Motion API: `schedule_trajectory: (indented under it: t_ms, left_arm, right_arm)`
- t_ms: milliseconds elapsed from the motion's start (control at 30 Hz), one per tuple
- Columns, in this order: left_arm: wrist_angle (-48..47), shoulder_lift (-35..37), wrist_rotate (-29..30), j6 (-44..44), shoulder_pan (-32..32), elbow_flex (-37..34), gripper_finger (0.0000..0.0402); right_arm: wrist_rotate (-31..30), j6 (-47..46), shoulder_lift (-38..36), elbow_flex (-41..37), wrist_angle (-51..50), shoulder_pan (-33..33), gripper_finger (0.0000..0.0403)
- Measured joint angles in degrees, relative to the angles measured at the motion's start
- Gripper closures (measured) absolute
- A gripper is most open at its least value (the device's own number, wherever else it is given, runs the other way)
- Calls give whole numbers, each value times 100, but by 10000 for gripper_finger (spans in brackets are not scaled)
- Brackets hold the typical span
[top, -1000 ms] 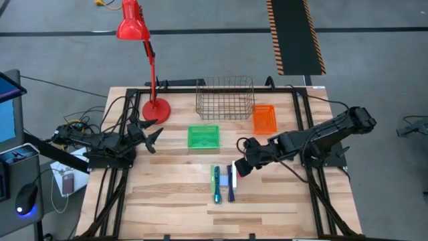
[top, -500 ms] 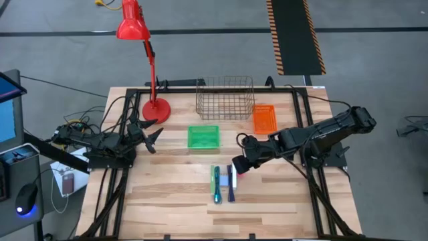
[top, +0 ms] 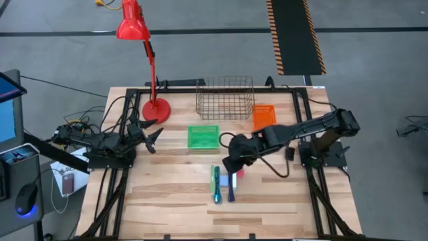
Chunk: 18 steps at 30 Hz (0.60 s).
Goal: Pick and place items into bin
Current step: Put the left white card reader box into the gold wire basket
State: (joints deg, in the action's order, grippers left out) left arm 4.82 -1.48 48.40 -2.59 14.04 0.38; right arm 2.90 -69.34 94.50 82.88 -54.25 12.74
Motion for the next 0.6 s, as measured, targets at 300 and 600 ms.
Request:
schedule_trajectory:
  t_ms: [300, 600]
  left_arm:
    - [0, 0, 0, 0, 0, 0, 184]
    - [0, -2, -2, 0, 0, 0, 184]
  right_arm:
    - [5, 199, 642, 634, -602, -76, 246]
    - [-29, 188, 804, 657, -651, -90, 243]
